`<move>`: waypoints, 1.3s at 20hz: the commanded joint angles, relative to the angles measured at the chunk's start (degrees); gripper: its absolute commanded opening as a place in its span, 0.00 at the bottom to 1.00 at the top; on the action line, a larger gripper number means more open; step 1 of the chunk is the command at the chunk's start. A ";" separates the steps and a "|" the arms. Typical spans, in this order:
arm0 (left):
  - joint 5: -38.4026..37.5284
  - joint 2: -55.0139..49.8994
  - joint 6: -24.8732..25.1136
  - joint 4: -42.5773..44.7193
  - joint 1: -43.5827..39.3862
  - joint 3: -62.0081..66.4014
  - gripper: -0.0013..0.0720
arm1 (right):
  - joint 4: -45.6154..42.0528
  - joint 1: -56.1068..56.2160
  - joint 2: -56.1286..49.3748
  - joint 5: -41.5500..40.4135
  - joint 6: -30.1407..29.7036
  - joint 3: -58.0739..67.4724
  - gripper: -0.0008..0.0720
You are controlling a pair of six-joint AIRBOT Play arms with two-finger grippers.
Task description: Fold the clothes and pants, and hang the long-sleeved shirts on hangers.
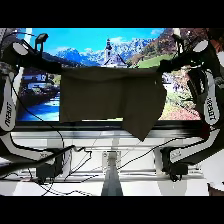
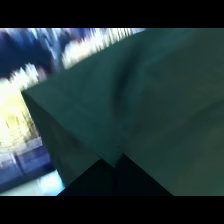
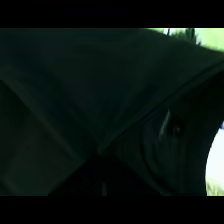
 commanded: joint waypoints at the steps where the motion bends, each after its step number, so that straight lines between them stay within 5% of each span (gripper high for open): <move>1: -10.14 -0.15 -0.35 6.54 0.15 0.04 0.04 | -9.20 0.07 -0.17 15.15 0.44 0.37 0.03; 3: -11.43 -0.17 -0.39 7.28 0.15 0.02 0.04 | -10.95 0.07 -0.17 17.09 0.42 0.35 0.03; 4: -11.39 -0.17 -0.37 6.97 0.04 0.02 0.18 | -11.06 0.07 -0.17 16.13 0.42 0.35 0.19; 5: -11.19 -0.20 -0.39 6.91 -0.20 0.02 0.57 | -11.06 0.07 -0.17 14.21 0.42 0.37 0.51; 6: -10.75 -0.26 -0.39 6.97 -0.57 0.02 0.97 | -11.08 0.07 -0.17 11.89 0.42 0.37 0.70; 9: -10.86 -0.09 -1.16 7.06 -0.52 0.04 0.96 | -13.27 0.07 0.07 11.76 0.70 0.57 0.66; 10: -11.82 0.24 -3.74 7.28 -0.31 0.11 0.96 | -14.93 0.07 0.44 12.63 1.53 0.55 0.56; 11: -12.57 0.79 -5.62 7.19 0.00 0.11 0.82 | -16.35 0.04 1.09 13.68 2.14 0.52 0.44; 13: -12.94 3.32 -5.99 7.10 0.94 0.11 0.20 | -17.31 -0.09 3.21 15.58 2.23 0.50 0.37; 14: -12.87 5.29 -5.81 6.99 1.53 0.11 0.04 | -16.57 -0.46 5.09 15.47 2.47 0.15 0.37; 19: -12.83 20.11 -2.99 6.95 6.69 -1.88 0.04 | -13.77 -7.28 20.52 14.03 1.68 -15.98 0.27; 23: -13.35 31.32 3.23 1.86 15.26 -17.55 0.04 | -1.64 -12.41 32.24 10.75 -1.44 -39.21 0.22; 24: -13.29 33.66 4.17 1.20 17.66 -22.49 0.04 | 1.07 -12.33 33.79 8.94 -1.55 -43.63 0.24; 26: -10.47 36.70 4.59 0.94 21.86 -31.78 0.04 | 4.96 -12.26 34.91 6.54 -1.86 -50.80 0.53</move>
